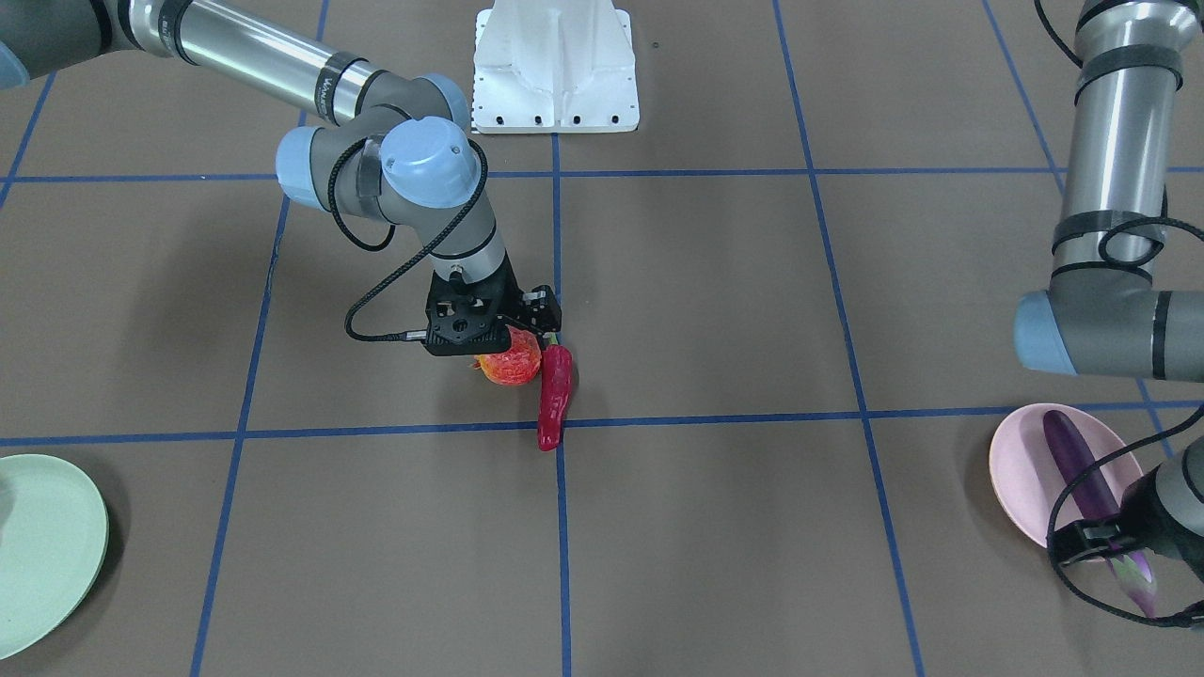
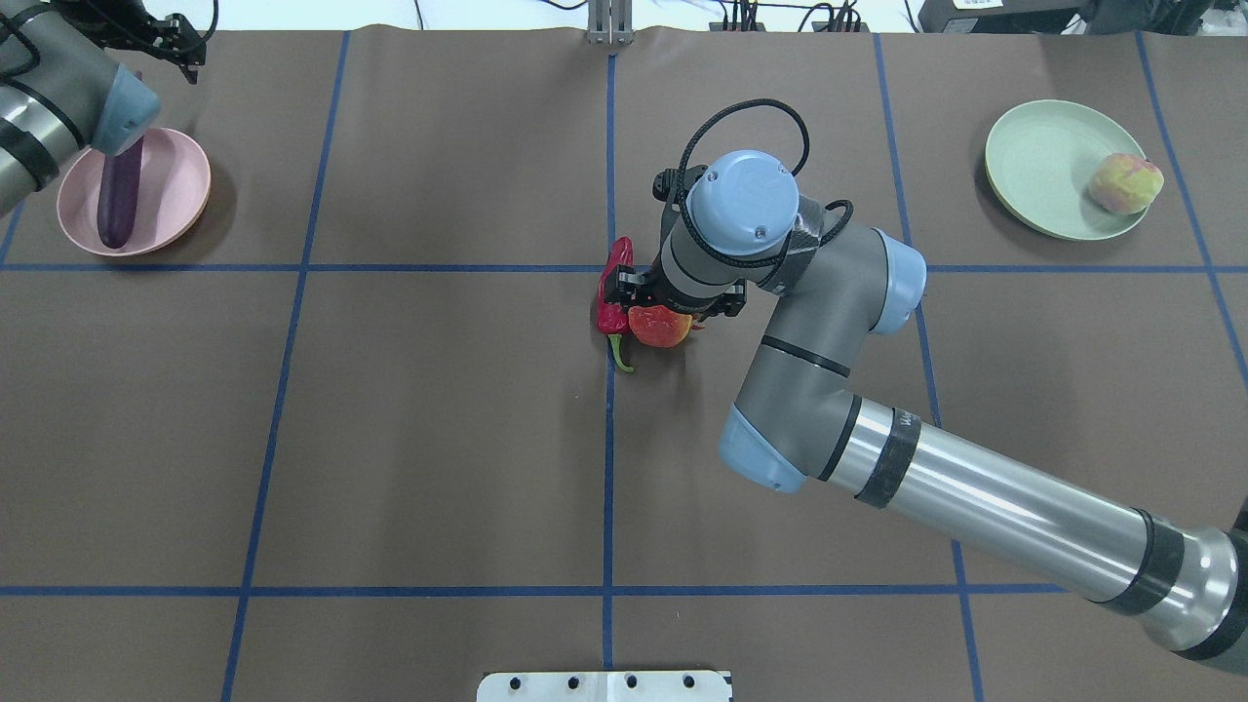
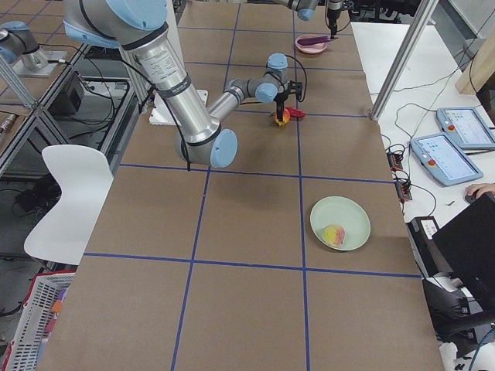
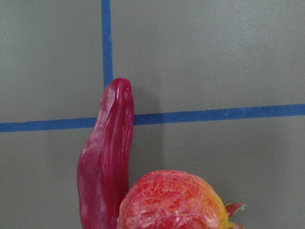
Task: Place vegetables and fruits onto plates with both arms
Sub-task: 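Grasp the red pomegranate with the right gripper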
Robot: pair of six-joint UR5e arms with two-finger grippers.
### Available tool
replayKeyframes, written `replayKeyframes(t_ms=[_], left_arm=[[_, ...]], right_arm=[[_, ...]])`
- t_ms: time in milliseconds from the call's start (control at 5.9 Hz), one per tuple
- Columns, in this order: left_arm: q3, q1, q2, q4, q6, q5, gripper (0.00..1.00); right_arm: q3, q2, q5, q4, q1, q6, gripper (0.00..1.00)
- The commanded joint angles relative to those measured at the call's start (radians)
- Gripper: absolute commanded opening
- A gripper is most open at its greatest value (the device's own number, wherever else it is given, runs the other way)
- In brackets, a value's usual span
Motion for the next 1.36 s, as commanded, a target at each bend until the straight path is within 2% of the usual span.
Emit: replayKeyframes(t_ms=[0,169,508,847,1017,1186], left_arm=[[0.000,0.000,0.002,0.000,-0.001,-0.001,1.00],[-0.001,0.002,0.002,-0.002,-0.001,0.001,1.00],[-0.007,0.003,0.001,-0.002,-0.012,0.001,1.00],[-0.024,0.010,0.001,-0.002,-0.038,-0.001,1.00],[-0.032,0.020,-0.002,-0.003,-0.089,-0.008,1.00],[-0.085,0.087,-0.009,-0.003,-0.198,-0.017,1.00]], right_arm=[[-0.005,0.000,-0.007,0.000,-0.001,-0.003,1.00],[-0.011,0.000,-0.012,0.000,-0.001,-0.003,0.98],[-0.033,0.026,-0.012,0.002,-0.001,-0.002,0.01],[-0.011,0.026,-0.006,0.002,0.014,-0.003,0.00],[0.036,0.022,0.038,-0.011,0.056,-0.003,0.00],[0.073,0.016,0.109,-0.035,0.113,-0.005,0.00]])
